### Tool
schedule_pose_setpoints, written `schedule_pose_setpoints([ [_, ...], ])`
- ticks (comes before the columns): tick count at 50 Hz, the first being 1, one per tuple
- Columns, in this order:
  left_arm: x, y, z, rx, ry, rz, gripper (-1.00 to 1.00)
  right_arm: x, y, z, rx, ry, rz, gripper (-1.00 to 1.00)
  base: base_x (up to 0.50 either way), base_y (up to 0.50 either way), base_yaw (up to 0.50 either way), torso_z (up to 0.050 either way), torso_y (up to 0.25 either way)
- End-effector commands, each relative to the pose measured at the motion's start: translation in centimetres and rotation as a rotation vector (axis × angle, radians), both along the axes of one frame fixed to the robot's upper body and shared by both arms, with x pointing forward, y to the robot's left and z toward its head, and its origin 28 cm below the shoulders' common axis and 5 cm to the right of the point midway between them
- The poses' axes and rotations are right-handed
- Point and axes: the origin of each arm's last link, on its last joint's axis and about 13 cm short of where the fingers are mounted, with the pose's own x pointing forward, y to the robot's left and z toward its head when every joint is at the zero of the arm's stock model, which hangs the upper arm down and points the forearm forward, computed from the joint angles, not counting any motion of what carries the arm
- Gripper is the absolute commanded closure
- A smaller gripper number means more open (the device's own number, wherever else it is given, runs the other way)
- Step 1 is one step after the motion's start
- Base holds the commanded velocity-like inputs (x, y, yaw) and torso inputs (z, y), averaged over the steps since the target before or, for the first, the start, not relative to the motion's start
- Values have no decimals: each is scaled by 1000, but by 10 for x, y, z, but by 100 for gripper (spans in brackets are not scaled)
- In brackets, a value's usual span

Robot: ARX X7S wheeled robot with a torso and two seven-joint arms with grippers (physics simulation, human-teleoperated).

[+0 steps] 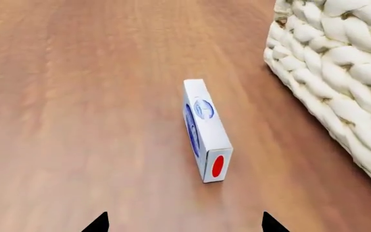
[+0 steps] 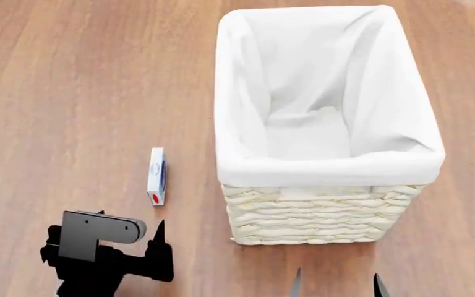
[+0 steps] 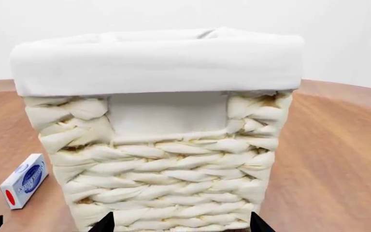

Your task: Pick up the cream cheese box, and put it in the basket.

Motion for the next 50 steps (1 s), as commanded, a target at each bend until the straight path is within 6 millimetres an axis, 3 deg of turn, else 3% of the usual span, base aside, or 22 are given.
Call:
schedule_pose_setpoints([
  [1, 16, -6, 10, -29, -6, 3, -100, 2, 0, 0, 2, 4, -3, -100, 0, 0, 0, 0, 0],
  [29, 45, -12, 11, -27, 59, 12, -100, 2, 2, -2, -1, 8, 8, -100, 0, 0, 0, 0, 0],
  [40, 53, -18, 25, -47, 65, 2, -100, 2, 2, -2, -1, 14, 12, -100, 0, 0, 0, 0, 0],
  [50, 55, -16, 27, -60, 66, 26, -100, 2, 3, -4, -4, 16, 12, -100, 0, 0, 0, 0, 0],
])
